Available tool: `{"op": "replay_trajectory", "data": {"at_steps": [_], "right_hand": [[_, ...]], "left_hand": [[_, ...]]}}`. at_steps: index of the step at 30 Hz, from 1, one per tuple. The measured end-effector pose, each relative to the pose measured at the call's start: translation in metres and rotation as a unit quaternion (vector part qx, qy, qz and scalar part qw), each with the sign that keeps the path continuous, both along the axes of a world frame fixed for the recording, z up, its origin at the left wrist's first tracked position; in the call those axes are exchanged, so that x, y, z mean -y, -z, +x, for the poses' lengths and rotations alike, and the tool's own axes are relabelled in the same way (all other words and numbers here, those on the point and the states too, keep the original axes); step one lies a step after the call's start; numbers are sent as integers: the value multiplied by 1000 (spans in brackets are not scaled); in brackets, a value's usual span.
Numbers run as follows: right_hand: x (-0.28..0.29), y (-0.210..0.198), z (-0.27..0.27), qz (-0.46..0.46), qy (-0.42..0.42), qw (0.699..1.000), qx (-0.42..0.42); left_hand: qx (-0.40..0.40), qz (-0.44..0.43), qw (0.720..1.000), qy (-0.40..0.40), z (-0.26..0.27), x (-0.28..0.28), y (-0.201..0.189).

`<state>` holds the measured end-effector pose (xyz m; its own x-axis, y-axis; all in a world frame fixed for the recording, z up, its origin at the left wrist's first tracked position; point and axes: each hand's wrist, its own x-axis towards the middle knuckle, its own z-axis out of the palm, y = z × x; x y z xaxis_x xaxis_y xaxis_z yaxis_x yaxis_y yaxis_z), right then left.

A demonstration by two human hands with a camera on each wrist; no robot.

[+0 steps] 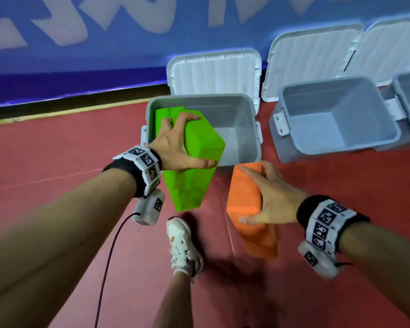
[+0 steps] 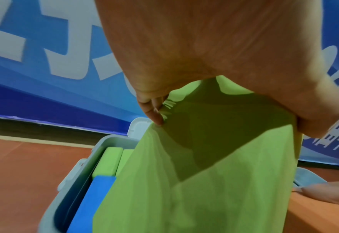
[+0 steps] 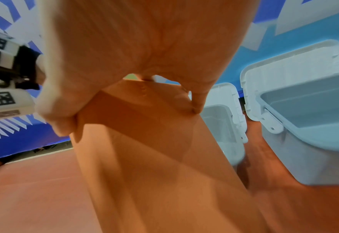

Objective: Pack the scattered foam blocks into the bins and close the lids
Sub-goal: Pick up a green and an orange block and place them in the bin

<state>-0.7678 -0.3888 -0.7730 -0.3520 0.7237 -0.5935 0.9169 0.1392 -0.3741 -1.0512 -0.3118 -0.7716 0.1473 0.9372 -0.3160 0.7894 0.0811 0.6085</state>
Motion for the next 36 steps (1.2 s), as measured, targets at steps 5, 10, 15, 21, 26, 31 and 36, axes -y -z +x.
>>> {"op": "replay_trajectory", "data": {"at_steps": [5,10,15,21,26,31,36], "right_hand": [[-129,4,-34,24,28,999,-13],[-234,25,-49,-10,64,995,-77],[-282,56,-35,-6,64,992,-109],[-334,96,-15,-10,24,995,-101],[-352,109,-16,-13,-92,995,-42],[-361,109,-20,-13,-91,993,-75],[-371,132,-24,2,-83,991,-105]], "left_hand": [[10,-8,1000,26,-5,-141,8],[16,-56,998,30,-12,-238,37],[6,-87,995,43,-1,-289,70],[65,-172,983,-12,22,-326,114],[74,-179,977,-86,54,-345,127],[-19,-162,979,-124,62,-347,135],[-22,-135,978,-160,53,-360,148]]}}
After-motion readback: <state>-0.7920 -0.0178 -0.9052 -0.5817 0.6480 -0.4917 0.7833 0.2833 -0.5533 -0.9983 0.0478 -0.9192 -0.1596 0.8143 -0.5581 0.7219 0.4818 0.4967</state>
